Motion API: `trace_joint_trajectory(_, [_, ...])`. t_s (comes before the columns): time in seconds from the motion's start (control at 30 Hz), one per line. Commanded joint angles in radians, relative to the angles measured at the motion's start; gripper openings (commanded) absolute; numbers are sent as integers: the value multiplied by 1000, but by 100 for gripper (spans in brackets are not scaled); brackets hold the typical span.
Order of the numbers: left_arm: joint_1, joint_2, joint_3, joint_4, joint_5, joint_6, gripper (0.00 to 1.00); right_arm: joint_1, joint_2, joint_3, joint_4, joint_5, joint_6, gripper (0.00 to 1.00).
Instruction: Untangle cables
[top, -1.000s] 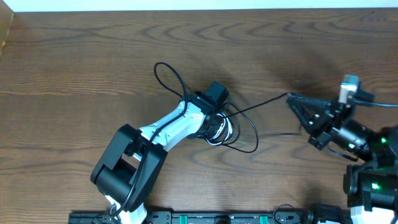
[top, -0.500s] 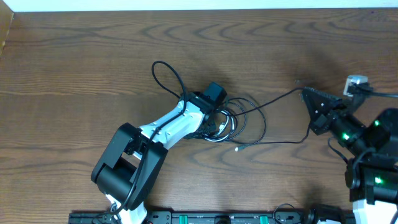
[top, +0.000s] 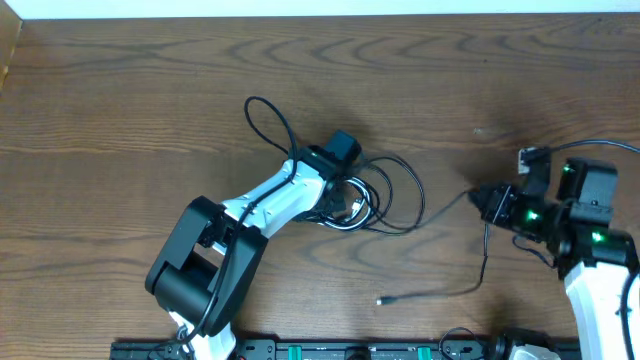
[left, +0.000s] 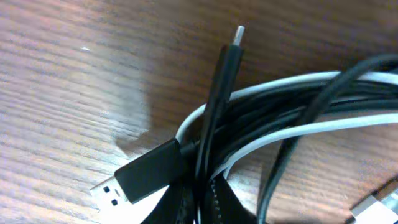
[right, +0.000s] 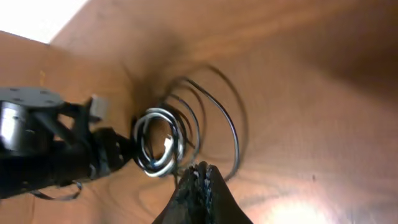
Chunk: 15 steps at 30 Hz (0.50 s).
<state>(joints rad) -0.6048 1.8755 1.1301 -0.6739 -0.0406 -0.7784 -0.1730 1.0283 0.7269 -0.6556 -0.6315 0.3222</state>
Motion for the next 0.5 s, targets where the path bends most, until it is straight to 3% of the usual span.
trace_joint_trajectory(0.0, [6,-19,58,-31,98,143,15,-2,89,17,-68,-7,-51,1])
trace_joint_trajectory(0.17, [6,-37,96,-25,97,151,26,-2,190,16,-82,-7,-119,1])
trace_joint_trajectory(0.47, [3,-32,72,35,97,144,28,-2,248,16,-82,-7,-144,1])
